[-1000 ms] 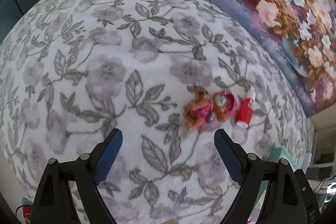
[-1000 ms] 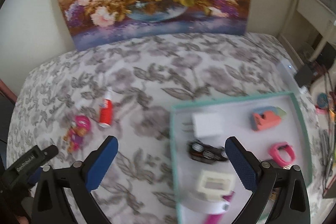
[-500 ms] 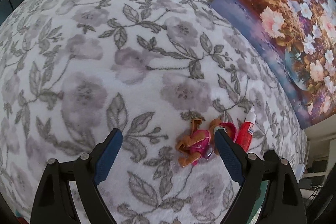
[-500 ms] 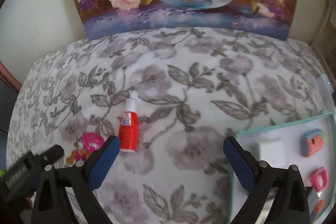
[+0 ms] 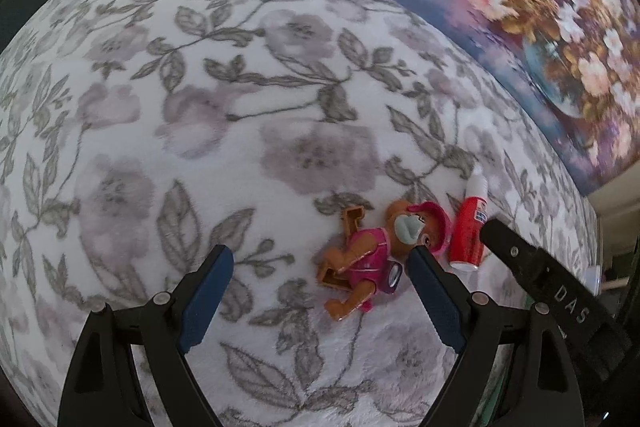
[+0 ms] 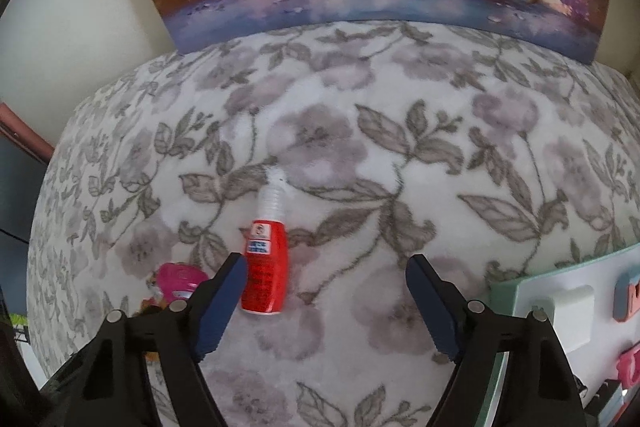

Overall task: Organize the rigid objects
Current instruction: 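Grasp the pink toy figure with the left tool while the right tool grasps the red bottle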

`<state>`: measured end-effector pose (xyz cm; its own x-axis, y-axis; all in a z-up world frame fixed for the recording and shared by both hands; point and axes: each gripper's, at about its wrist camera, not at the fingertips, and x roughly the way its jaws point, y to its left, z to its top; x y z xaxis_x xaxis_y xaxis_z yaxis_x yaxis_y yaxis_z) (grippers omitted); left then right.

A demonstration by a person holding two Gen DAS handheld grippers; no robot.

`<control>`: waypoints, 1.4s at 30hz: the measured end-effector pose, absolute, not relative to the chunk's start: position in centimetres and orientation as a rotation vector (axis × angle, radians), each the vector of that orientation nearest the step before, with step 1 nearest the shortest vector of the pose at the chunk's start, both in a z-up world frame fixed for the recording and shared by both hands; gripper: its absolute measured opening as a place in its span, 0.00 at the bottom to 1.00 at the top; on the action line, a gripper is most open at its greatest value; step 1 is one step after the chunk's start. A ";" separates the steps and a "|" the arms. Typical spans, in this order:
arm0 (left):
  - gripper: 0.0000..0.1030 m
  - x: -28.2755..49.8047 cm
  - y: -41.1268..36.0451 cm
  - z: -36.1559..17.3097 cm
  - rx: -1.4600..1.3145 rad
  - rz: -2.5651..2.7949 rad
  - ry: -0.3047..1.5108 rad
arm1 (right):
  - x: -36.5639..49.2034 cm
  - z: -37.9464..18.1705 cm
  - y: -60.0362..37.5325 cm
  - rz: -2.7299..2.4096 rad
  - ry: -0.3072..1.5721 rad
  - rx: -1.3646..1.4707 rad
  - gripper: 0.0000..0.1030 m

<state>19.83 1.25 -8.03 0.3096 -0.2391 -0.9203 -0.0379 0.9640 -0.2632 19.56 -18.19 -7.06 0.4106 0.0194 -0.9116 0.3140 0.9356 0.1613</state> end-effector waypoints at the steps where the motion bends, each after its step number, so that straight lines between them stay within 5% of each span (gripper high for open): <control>1: 0.87 19.8 1.1 -8.0 -0.250 -0.139 1.251 | 19.7 -7.0 -18.1 -0.191 1.140 0.324 0.81; 9: 0.85 20.0 1.0 -8.0 -0.223 -0.166 1.258 | 20.4 -7.9 -17.9 -0.163 1.167 0.334 0.74; 16: 0.58 20.0 -0.6 -7.6 -0.162 -0.220 1.240 | 20.9 -8.0 -16.7 -0.137 1.174 0.308 0.66; 23: 0.55 20.1 -1.7 -8.1 -0.140 -0.262 1.231 | 21.4 -8.1 -15.1 -0.110 1.181 0.250 0.48; 25: 0.43 20.2 -1.9 -8.5 -0.139 -0.261 1.243 | 21.3 -8.1 -15.0 -0.097 1.175 0.241 0.42; 31: 0.40 20.1 -1.5 -8.3 -0.147 -0.263 1.241 | 20.9 -8.2 -15.5 -0.088 1.164 0.273 0.26; 42: 0.39 18.3 -0.6 -7.6 -0.140 -0.230 1.267 | 16.4 -8.1 -17.1 -0.103 1.160 0.405 0.25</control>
<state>18.27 -0.60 -7.56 0.2801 -0.2480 -0.9274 0.0938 0.9685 -0.2306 16.37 -17.11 -8.12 0.4034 0.1283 -0.9060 0.2854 0.9231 0.2578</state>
